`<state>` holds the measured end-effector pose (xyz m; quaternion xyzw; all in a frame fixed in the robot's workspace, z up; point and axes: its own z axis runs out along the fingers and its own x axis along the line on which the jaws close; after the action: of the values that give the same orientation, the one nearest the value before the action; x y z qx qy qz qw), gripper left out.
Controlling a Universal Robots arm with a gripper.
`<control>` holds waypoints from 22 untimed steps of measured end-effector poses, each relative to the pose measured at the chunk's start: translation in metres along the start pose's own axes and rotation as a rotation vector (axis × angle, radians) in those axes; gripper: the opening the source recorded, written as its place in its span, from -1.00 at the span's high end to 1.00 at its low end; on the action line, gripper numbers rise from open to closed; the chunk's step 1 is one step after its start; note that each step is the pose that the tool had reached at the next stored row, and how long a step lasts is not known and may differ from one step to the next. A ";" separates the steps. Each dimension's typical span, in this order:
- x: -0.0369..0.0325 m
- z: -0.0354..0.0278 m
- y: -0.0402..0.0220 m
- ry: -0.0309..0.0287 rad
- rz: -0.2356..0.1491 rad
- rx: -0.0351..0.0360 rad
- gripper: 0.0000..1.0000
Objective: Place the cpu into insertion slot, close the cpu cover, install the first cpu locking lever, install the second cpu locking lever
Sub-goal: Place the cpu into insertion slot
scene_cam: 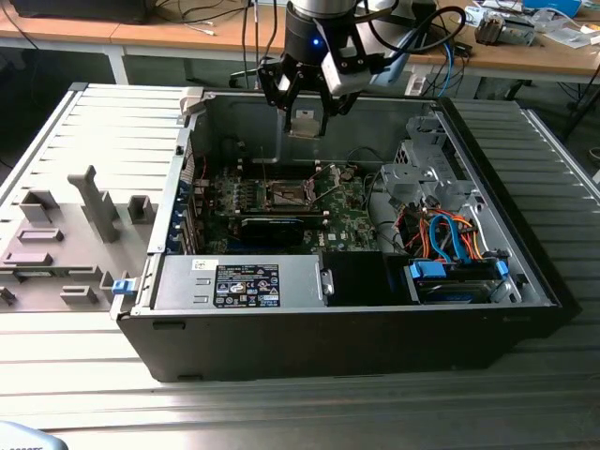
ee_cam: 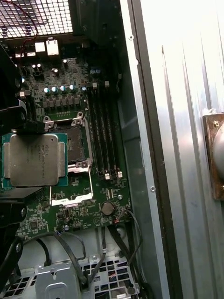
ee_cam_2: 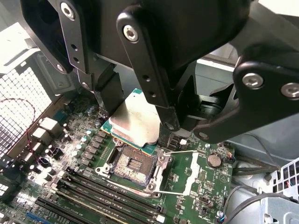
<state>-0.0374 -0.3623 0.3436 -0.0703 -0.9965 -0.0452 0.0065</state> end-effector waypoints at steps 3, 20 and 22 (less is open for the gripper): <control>0.0000 0.0001 0.0000 -0.0008 0.009 -0.0002 -0.08; 0.0000 0.0007 -0.0001 -0.0048 0.055 -0.0010 -0.08; 0.0000 0.0008 -0.0001 -0.0052 0.059 -0.0011 -0.08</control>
<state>-0.0374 -0.3623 0.3428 -0.0997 -0.9940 -0.0454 0.0052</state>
